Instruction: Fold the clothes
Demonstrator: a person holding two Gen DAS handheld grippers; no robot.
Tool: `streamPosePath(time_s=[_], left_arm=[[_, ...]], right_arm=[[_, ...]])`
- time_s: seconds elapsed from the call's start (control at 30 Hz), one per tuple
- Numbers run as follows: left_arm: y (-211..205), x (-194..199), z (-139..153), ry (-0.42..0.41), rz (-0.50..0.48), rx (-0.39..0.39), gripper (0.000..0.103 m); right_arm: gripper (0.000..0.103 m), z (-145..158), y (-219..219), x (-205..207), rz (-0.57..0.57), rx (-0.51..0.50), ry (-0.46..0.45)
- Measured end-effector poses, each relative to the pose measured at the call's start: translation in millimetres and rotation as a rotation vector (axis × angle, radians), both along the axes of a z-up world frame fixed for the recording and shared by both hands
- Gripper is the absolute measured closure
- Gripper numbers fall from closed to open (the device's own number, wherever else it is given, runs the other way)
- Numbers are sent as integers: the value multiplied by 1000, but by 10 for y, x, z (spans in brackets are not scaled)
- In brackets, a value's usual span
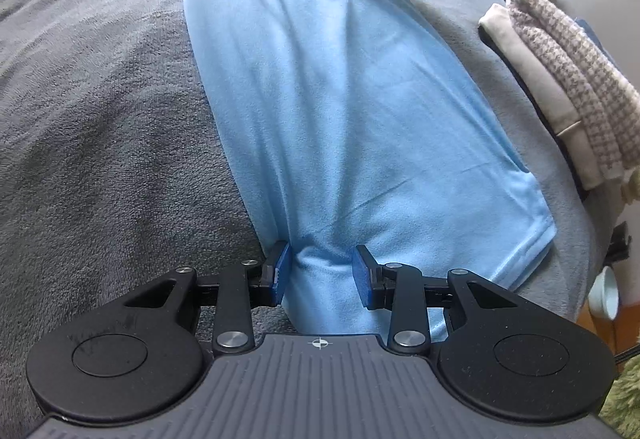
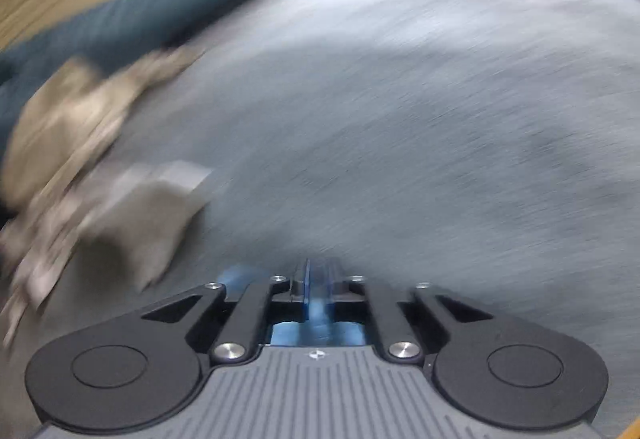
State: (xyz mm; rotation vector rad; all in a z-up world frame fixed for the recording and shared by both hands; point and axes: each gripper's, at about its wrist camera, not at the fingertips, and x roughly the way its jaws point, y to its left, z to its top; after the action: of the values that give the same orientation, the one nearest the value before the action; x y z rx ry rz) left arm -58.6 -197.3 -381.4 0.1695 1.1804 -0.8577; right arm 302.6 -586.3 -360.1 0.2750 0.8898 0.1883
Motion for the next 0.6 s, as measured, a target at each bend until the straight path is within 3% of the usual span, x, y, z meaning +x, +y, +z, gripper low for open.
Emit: streamPosePath(time_s=[0.07,0.17,0.33,0.4,0.47,0.53,0.6], left_arm=[[-7,1,3,1,7,2,69],[-21,3,7,1,12,7,69],[-58,-1,16,-3,11,18,69],[-80,-3,20,-6,11,26,69],[-96,-17,27,-10,13,36,69],[-114,-32,35,-13,17,47,69],[-132,-31,42,-12,23,56,69]], right_arm=[[91,174,-295,-117,-29,43,0],[85,353,-588,-409,22,106,50],[83,170,-751,-668,121,61,205],[83,2,-820,-698,56,-63,219],[88,-87,-1031,-735,-67,-73,193],[82,-14,-1188,-812,-203,-70,133],[82,133,-1260,-947,-219,-73,90]])
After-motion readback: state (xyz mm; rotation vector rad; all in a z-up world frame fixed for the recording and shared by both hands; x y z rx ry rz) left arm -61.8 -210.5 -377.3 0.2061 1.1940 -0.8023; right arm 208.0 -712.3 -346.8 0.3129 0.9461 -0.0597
